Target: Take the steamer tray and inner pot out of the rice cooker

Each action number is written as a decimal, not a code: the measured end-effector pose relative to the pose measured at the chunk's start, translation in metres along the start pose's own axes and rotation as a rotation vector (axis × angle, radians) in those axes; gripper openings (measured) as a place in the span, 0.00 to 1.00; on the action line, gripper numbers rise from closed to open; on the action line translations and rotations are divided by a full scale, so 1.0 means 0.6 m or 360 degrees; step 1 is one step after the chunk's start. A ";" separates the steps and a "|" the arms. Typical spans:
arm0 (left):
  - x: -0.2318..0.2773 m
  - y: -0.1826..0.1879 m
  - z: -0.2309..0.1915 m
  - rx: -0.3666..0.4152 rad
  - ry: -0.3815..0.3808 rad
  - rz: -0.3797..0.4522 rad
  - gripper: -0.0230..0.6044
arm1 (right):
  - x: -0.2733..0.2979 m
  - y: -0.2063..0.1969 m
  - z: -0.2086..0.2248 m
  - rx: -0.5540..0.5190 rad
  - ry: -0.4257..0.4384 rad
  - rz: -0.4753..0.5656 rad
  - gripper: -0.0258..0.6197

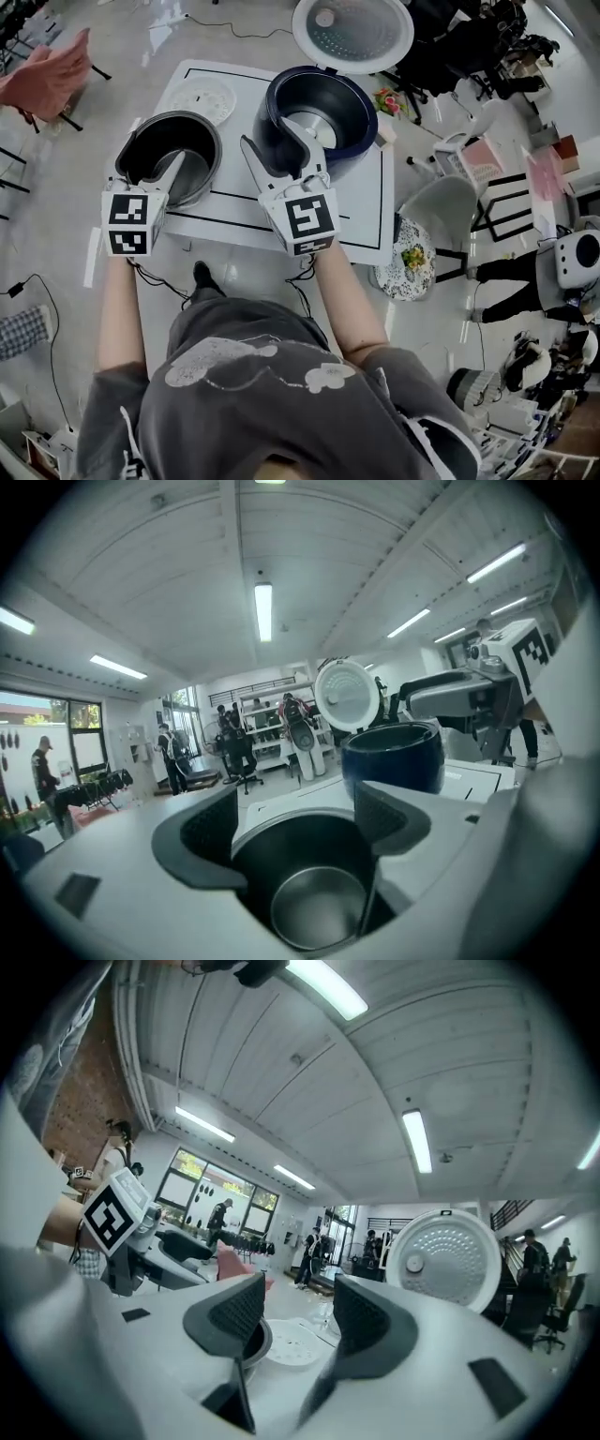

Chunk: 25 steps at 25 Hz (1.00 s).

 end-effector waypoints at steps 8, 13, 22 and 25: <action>-0.079 0.018 0.147 -0.0030 0.0019 0.0143 0.64 | -0.166 0.007 0.051 0.0076 -0.0220 0.0068 0.24; -0.131 0.023 0.224 -0.0078 0.0026 0.0209 0.56 | -0.260 0.008 0.063 0.0096 -0.0265 0.0072 0.19; -0.223 0.025 0.317 -0.0127 0.0158 0.0245 0.06 | -0.393 -0.014 0.082 0.0325 -0.0306 0.0071 0.10; -0.252 0.011 0.328 -0.0157 0.0139 0.0171 0.05 | -0.412 -0.016 0.071 0.0366 -0.0273 0.0076 0.09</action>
Point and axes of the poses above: the fingertips, and each gripper's own axes: x forward along the fingers, z to its right, y out of its top, the point moved 7 cm from there along -x, backward along the fingers, and after that the axes turned 9 degrees about -x, right-handed, at the moved point
